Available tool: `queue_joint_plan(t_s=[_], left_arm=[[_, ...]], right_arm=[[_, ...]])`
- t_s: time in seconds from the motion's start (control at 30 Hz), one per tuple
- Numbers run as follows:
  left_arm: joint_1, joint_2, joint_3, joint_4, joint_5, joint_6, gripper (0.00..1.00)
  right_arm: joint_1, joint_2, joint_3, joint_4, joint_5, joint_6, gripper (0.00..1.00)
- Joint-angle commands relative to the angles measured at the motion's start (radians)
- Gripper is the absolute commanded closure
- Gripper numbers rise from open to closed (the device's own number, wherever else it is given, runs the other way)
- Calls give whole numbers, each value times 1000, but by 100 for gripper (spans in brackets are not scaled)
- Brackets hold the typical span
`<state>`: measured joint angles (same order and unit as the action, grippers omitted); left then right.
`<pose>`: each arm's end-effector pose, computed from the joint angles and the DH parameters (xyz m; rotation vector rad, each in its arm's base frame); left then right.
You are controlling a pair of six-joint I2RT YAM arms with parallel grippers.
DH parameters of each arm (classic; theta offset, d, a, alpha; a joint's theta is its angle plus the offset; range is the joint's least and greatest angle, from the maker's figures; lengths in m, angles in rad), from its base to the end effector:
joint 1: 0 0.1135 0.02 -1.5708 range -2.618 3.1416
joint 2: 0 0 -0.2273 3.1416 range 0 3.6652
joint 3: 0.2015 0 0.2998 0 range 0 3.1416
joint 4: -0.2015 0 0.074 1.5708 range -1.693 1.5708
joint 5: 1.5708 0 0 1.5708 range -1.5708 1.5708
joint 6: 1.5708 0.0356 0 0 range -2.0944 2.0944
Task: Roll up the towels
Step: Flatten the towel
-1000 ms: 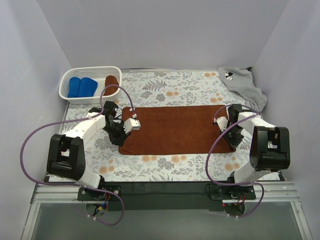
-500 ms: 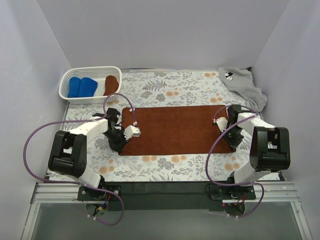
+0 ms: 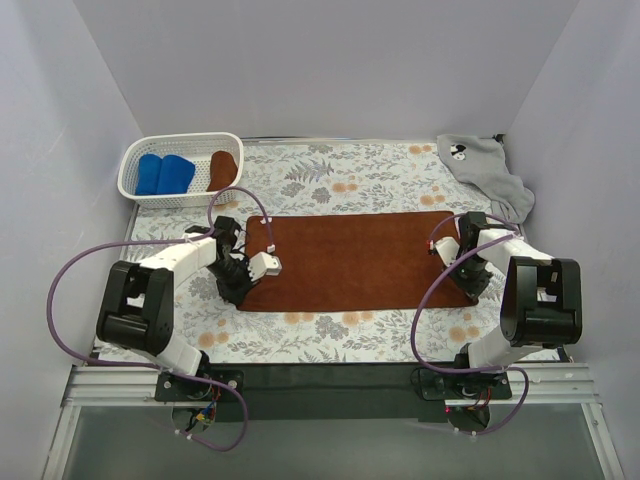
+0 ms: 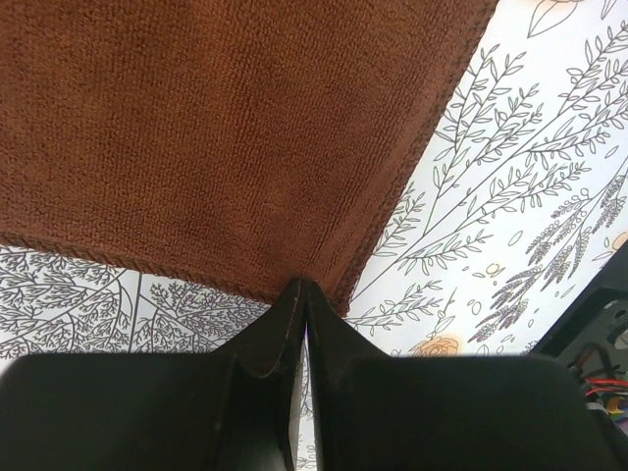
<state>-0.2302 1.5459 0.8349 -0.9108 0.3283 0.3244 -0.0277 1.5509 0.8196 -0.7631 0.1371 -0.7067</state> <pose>0.2608 -0.0729 0.0869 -0.8265 -2.9509 0.5107 0.2823 -0.0127 0.0803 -1.0280 2.9354 -0.2420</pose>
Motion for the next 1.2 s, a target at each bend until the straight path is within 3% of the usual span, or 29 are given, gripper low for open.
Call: queue_joint_plan(t_s=[0.0,0.13,0.4,0.53,0.77,0.9,1.17], left_arm=[[23,65,-51,-48,-206,44,97],[23,74,-34,-53,-198,42,97],[22,85,95,-129,-14,39,94],[22,86,161,-171,31,50,89],[22,91,352,-240,130,59,67],[22,131,513,-212,149,29,62],[40,275,707,-166,207,-24,59]], right_arm=[[-43,60,-88,73,68,-46,94],[-41,46,-91,56,19,-53,93],[-23,8,39,-80,-186,-28,85],[-23,8,137,-163,-261,-10,76],[-23,12,387,-258,-367,-2,56],[-28,90,564,-243,-352,10,57],[-35,412,906,-209,-280,52,65]])
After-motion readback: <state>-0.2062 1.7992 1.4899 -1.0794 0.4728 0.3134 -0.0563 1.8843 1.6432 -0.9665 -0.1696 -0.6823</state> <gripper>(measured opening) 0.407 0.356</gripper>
